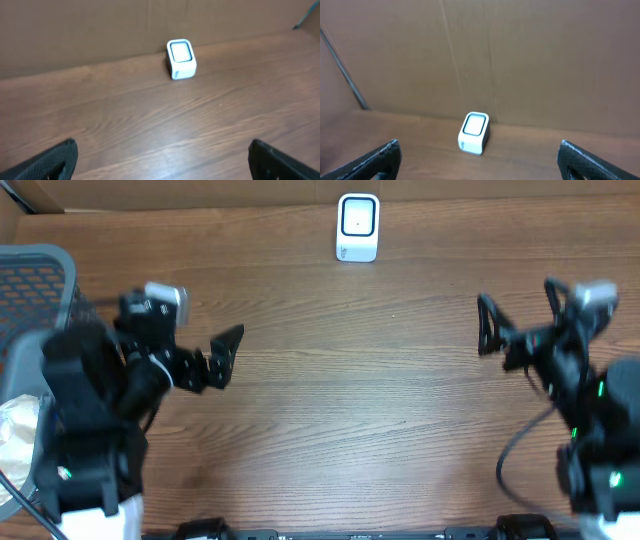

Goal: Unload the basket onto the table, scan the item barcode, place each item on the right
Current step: 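Reach the left gripper into the grey basket toward the beige bag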

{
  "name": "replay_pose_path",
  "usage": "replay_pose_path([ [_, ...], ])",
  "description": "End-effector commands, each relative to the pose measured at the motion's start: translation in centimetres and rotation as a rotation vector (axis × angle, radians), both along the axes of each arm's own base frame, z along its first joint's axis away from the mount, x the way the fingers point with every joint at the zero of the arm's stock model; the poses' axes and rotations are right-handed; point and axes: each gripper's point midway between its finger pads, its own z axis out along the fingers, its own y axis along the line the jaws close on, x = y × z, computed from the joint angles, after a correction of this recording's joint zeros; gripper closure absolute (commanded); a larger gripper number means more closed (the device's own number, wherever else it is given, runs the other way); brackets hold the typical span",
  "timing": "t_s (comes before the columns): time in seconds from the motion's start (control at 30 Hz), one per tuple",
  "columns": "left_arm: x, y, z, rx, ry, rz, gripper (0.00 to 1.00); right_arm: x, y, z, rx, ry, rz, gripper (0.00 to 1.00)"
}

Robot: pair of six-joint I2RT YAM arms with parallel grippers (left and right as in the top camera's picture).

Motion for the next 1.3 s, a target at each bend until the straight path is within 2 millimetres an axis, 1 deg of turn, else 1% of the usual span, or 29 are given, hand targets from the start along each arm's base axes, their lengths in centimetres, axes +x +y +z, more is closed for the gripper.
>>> replay_pose_path([
  [0.0,0.4,-0.9,2.8,-0.077,0.054,-0.035,0.00,3.1,1.3,1.8,0.002,0.056,0.060,0.00],
  [0.03,0.4,-1.3,3.2,-0.093,0.070,-0.055,0.00,3.7,1.5,1.8,0.003,0.077,0.072,0.00],
  [0.1,0.5,-2.4,4.0,-0.141,0.102,-0.117,0.00,5.7,2.3,1.3,0.008,0.154,0.116,0.00],
  [0.2,0.3,-3.2,3.8,-0.180,0.133,-0.162,0.00,6.8,3.4,0.3,0.020,0.216,0.177,0.00],
  [0.23,0.2,-3.3,3.6,-0.188,0.146,-0.169,0.00,6.9,3.5,0.0,0.023,0.223,0.186,0.00],
  [0.27,0.1,-3.4,3.2,-0.195,0.171,-0.170,0.00,7.0,4.0,-0.6,0.029,0.246,0.213,0.00],
  [0.37,0.1,-3.4,2.7,-0.205,0.194,-0.168,0.00,6.2,4.9,-2.1,0.049,0.318,0.275,0.00],
  [0.4,0.2,-3.4,2.8,-0.207,0.193,-0.167,0.00,5.9,4.9,-2.7,0.051,0.346,0.277,0.00],
  [0.5,1.3,-3.0,4.0,-0.199,0.126,-0.147,0.00,5.3,4.9,-4.0,0.057,0.415,0.275,0.00],
  [0.53,2.2,-1.8,4.2,-0.216,0.130,-0.049,0.00,5.2,4.9,-4.3,0.058,0.427,0.274,0.00],
  [0.57,2.7,-0.8,4.3,-0.230,0.139,0.032,0.00,5.1,4.9,-4.4,0.059,0.436,0.273,0.00],
  [0.6,3.3,1.3,4.3,-0.242,0.159,0.177,0.00,5.0,4.9,-4.6,0.059,0.443,0.273,0.00],
  [0.63,3.4,2.7,4.2,-0.243,0.169,0.264,0.00,5.0,4.9,-4.6,0.060,0.444,0.273,0.00],
  [0.67,3.2,5.2,4.3,-0.246,0.188,0.424,0.00,5.0,4.9,-4.6,0.060,0.445,0.273,0.00],
  [0.7,2.6,7.1,4.3,-0.249,0.204,0.543,0.00,5.0,4.9,-4.6,0.060,0.446,0.273,0.00],
  [0.77,0.6,11.3,4.2,-0.240,0.236,0.803,0.00,4.9,4.9,-4.6,0.060,0.447,0.273,0.00],
  [0.8,-0.4,12.8,4.1,-0.230,0.247,0.895,0.00,4.9,4.9,-4.7,0.060,0.447,0.273,0.00],
  [0.83,-1.8,14.4,4.0,-0.216,0.261,0.997,0.00,4.9,4.9,-4.7,0.060,0.447,0.273,0.00],
  [0.87,-3.9,16.7,3.7,-0.190,0.288,1.140,0.00,4.9,4.9,-4.7,0.060,0.447,0.273,0.00],
  [0.9,-4.9,17.7,3.4,-0.177,0.304,1.193,0.00,4.9,4.9,-4.7,0.060,0.447,0.273,0.00],
  [0.93,-6.4,19.1,2.9,-0.168,0.334,1.272,0.00,4.9,4.9,-4.7,0.060,0.447,0.273,0.00],
  [0.97,-7.0,19.7,2.5,-0.167,0.352,1.307,0.00,4.9,4.9,-4.7,0.061,0.448,0.273,0.00],
  [1.0,-8.3,21.0,1.8,-0.170,0.393,1.373,0.00,4.9,4.9,-4.6,0.064,0.449,0.273,0.00],
  [1.03,-10.2,22.7,0.8,-0.188,0.449,1.463,0.00,4.9,4.9,-4.7,0.064,0.451,0.272,0.00],
  [1.1,-12.2,24.8,-0.5,-0.224,0.515,1.565,0.00,4.9,4.9,-4.8,0.064,0.455,0.272,0.00],
  [1.13,-12.8,25.3,-0.9,-0.239,0.535,1.593,0.00,4.8,4.9,-4.8,0.064,0.459,0.272,0.00],
  [1.23,-14.9,27.9,-2.7,-0.316,0.619,1.695,0.00,4.7,4.9,-5.0,0.065,0.467,0.272,0.00],
  [1.27,-15.3,28.7,-3.4,-0.330,0.646,1.706,0.00,4.7,4.9,-5.1,0.065,0.471,0.272,0.00],
])
